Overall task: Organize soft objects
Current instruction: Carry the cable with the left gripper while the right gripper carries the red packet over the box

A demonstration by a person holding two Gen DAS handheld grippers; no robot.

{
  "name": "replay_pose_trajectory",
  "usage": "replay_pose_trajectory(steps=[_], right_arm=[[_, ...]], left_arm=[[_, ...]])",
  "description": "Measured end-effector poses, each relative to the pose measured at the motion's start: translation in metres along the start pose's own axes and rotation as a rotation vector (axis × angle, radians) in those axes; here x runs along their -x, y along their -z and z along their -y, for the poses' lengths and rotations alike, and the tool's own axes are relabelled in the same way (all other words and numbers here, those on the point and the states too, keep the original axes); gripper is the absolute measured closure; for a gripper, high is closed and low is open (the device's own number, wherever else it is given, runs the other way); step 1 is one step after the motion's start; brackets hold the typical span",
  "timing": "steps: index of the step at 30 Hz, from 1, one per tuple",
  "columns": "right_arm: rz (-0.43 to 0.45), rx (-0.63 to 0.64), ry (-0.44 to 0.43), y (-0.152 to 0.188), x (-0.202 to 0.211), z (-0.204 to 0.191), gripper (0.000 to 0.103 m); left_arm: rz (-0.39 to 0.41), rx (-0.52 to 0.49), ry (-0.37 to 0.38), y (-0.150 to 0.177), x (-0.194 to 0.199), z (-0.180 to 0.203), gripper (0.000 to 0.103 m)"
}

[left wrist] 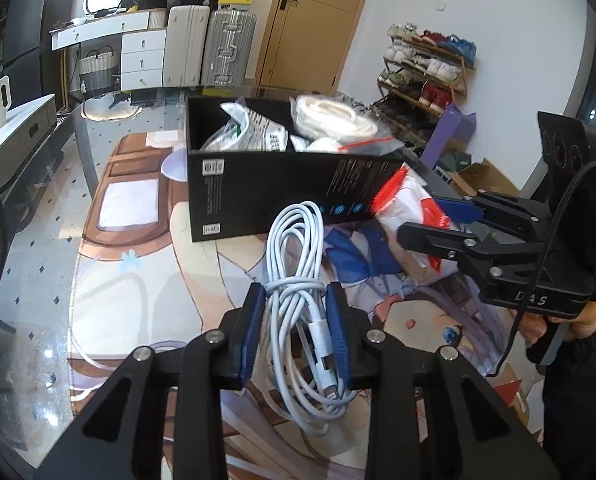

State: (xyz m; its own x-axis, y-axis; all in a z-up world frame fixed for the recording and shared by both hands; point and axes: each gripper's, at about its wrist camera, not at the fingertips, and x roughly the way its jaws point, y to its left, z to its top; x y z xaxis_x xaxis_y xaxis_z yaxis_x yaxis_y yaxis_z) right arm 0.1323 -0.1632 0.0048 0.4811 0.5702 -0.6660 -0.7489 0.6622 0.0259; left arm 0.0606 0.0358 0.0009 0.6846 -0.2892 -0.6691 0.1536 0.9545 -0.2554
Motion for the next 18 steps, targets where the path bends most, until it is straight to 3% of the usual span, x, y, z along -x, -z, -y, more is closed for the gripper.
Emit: replay_pose_trajectory(steps=[10,18], right_arm=[[0.050,0.014,-0.023,-0.017,0.012,-0.014,0.058],[0.064,-0.011,0.006,-0.035,0.017,-0.012,0.058]], left_arm=[[0.084,0.020,0.022,-0.017,0.026,-0.007,0.074],[0.134,0.041,0.040,-0.038,0.035,-0.014,0.074]])
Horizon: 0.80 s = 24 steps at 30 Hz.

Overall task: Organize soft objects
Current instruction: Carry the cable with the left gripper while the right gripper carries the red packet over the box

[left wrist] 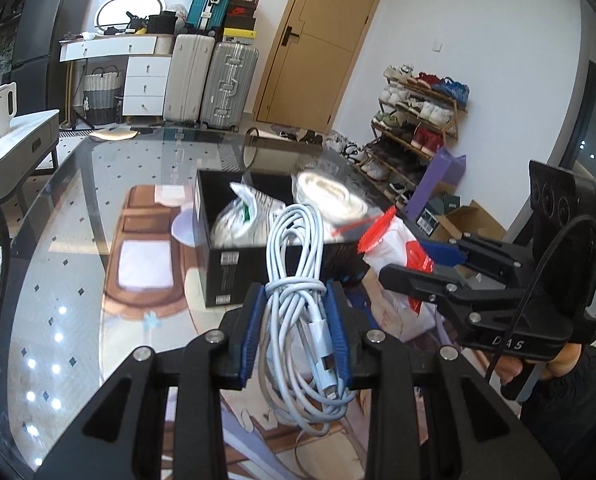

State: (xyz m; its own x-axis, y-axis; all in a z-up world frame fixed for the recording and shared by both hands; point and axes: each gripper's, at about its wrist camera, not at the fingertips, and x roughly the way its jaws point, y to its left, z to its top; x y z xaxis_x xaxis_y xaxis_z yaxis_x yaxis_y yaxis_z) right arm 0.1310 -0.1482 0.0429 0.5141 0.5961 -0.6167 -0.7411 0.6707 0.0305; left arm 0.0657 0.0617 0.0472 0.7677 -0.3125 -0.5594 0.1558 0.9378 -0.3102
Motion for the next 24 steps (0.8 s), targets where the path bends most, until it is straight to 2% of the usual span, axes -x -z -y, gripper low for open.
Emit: replay_pose_trajectory(steps=[13,24], right_arm=[[0.006,-0.051,0.054,-0.027,-0.009,0.014,0.058],[-0.020,-0.061,0.071,-0.047,-0.034,0.019,0.058]], left_arm=[[0.045,-0.016,0.001,-0.048,-0.018,-0.009,0.074],[0.021,-0.051,-0.048,-0.062,-0.049,-0.014,0.074]])
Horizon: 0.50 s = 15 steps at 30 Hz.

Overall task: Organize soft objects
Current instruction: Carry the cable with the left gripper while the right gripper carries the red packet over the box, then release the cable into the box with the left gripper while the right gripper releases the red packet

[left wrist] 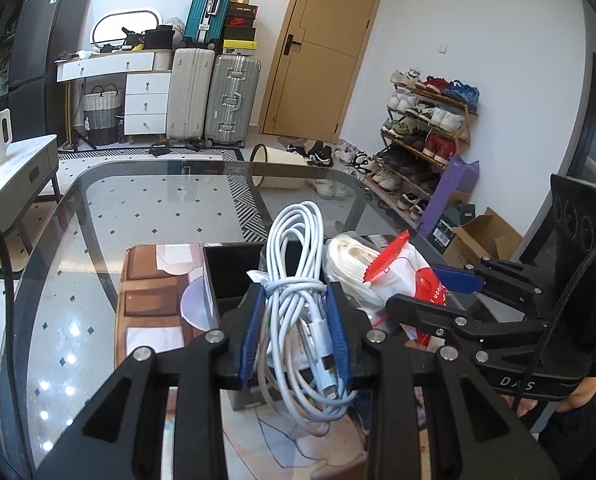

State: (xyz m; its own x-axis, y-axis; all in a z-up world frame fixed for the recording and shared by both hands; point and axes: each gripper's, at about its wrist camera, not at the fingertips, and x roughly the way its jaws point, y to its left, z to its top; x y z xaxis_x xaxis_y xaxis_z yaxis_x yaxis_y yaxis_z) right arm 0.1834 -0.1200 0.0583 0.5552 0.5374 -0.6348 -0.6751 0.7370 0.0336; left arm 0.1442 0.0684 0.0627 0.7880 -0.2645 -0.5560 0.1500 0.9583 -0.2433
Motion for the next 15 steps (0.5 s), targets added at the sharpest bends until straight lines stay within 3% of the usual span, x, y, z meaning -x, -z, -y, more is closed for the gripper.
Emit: replay_pose_trajectory(steps=[15], right_arm=[[-0.086,0.104,0.056,-0.011,-0.048,-0.016,0.058]], left_arm=[[-0.040,-0.028,-0.017,-0.003,-0.031,-0.009,0.074]])
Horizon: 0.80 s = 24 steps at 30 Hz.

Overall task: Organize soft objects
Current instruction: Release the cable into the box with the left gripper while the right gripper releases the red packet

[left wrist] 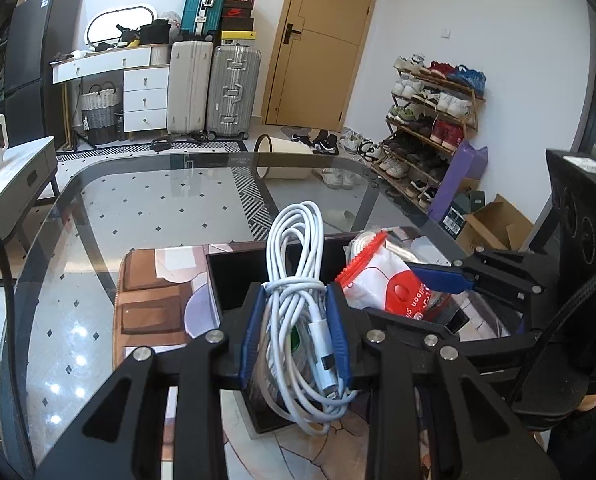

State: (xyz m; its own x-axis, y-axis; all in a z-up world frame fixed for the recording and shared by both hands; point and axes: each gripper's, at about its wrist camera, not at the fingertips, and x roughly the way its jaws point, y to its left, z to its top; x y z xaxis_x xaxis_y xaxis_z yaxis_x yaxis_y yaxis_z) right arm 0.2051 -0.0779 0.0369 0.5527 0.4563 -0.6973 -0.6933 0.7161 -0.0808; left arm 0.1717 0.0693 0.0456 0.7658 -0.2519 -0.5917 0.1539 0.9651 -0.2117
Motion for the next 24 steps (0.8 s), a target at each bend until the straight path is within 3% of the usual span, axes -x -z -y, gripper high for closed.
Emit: replay_pose_trajectory(steps=[7,10,11,12,13,16,17,19,21,24], right_arm=[[-0.022,0.055,0.025,-0.002,-0.009,-0.003,0.054],[-0.003,0.063,0.022,-0.001,-0.005,-0.002,0.035],[0.018,0.071,0.027,0.000,0.000,-0.002,0.022],[0.036,0.074,0.033,0.001,0.005,-0.002,0.019],[0.053,0.076,0.035,0.002,0.010,-0.002,0.019],[0.069,0.068,0.053,0.005,0.022,0.002,0.017],[0.077,0.061,0.063,0.007,0.027,0.005,0.016],[0.087,0.040,0.069,0.011,0.033,0.010,0.013],[0.107,0.007,0.062,0.016,0.038,0.014,0.005],[0.125,-0.050,0.051,0.024,0.042,0.020,0.001]], left_arm=[[-0.020,-0.021,0.005,0.000,-0.011,0.004,0.073],[-0.028,-0.019,0.007,-0.002,-0.009,0.007,0.070],[-0.030,-0.017,0.011,-0.003,-0.007,0.007,0.066],[-0.027,-0.016,0.012,-0.003,-0.004,0.007,0.062],[-0.016,-0.016,0.009,-0.003,0.000,0.007,0.048],[0.014,-0.010,0.007,-0.003,0.014,0.006,0.038],[0.014,-0.007,-0.004,-0.002,0.018,0.006,0.022],[0.028,0.000,-0.030,0.000,0.024,0.004,0.004],[0.053,-0.002,-0.042,0.004,0.032,0.004,0.003],[0.060,0.000,-0.074,0.012,0.038,0.003,0.000]])
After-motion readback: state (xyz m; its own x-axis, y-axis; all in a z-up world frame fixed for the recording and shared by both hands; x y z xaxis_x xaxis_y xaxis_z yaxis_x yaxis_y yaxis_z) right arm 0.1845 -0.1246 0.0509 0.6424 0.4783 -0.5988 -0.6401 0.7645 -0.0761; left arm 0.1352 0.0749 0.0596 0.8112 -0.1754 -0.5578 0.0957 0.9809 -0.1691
